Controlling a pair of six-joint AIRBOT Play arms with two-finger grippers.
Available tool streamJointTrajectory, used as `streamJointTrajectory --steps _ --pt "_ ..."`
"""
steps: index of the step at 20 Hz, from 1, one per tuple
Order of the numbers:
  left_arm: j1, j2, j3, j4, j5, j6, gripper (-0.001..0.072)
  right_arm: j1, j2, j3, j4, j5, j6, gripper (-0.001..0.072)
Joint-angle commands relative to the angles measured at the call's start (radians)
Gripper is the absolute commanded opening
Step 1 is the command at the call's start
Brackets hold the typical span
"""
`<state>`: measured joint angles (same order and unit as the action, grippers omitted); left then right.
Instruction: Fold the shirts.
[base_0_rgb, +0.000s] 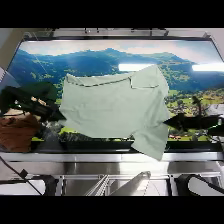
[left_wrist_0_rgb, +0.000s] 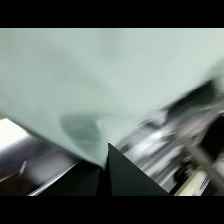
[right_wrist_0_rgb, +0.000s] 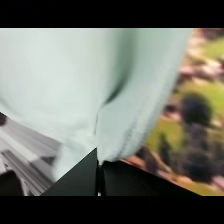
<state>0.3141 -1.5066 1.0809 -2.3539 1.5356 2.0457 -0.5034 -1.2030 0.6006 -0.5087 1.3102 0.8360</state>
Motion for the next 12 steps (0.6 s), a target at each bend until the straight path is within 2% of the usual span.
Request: streamJointTrajectory --steps 1,3,5,7,10,12 --pt "0.095 0.195 0.15 -0.349 0.095 0.086 0.0018 -0.136 0.261 0.119 0.291 0.167 -0.011 0.0017" --pt "0.152 0.299 0.275 -0.446 0.095 0.084 0.0019 -0.225 0.412 0.229 0.543 0.112 -0.048 0.0017" --pt "0.235 0.38 0.407 -0.546 0.062 0.062 0.0018 -0.304 0.507 0.348 0.707 0.01 -0.06 0.0017" --pt "0.355 0.439 0.523 -0.628 0.001 0.01 0.0019 -0.361 0.536 0.478 0.788 -0.048 -0.066 0.0017" --pt "0.558 0.5 0.671 -0.645 -0.018 -0.059 0.0019 -0.368 0.513 0.671 0.839 -0.086 -0.08 0.0016" --pt "0.611 0.512 0.755 -0.645 -0.056 -0.069 0.0019 -0.368 0.477 0.802 0.843 -0.14 -0.089 0.0016"
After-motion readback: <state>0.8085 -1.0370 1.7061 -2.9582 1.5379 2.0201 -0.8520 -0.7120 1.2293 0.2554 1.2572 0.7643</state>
